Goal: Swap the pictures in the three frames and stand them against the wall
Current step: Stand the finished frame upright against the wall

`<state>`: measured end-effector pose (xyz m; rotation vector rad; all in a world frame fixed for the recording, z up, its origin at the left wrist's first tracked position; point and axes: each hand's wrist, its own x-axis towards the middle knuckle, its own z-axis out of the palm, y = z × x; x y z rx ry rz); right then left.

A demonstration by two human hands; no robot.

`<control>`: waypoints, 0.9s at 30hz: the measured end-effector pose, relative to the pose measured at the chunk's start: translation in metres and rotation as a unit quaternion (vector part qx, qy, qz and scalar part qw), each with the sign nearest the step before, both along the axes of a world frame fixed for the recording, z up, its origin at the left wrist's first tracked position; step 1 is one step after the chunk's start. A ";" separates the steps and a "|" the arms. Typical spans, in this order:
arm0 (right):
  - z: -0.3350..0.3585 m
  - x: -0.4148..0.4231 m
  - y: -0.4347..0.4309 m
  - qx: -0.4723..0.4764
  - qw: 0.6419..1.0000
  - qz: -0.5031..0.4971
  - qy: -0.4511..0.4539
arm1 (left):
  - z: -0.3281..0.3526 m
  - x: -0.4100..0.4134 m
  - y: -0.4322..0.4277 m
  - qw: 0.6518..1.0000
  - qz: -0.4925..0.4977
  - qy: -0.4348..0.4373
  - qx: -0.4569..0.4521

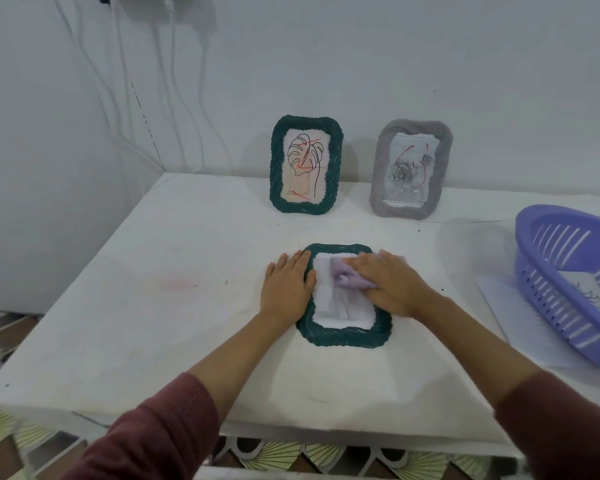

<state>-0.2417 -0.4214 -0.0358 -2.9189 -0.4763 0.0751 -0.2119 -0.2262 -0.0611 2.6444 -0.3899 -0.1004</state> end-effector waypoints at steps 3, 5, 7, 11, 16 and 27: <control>-0.008 0.004 0.022 0.016 1.000 0.022 -0.001 | 0.001 0.000 0.000 1.000 -0.001 0.005 0.003; -0.004 -0.030 0.019 0.035 0.996 0.078 0.022 | 0.002 0.000 0.000 1.000 -0.001 0.008 0.007; 0.005 -0.059 -0.002 0.057 0.991 0.114 0.033 | 0.002 0.000 0.000 1.000 -0.002 0.007 0.009; 0.004 -0.024 -0.024 -0.044 0.999 0.016 -0.008 | 0.003 -0.001 0.000 1.000 -0.005 0.006 0.006; -0.001 -0.031 0.000 0.013 0.999 0.031 -0.028 | 0.003 -0.002 0.000 1.000 -0.006 0.007 0.014; -0.006 -0.006 0.017 0.001 1.000 0.021 -0.010 | 0.003 -0.002 -0.001 0.999 -0.009 0.011 0.032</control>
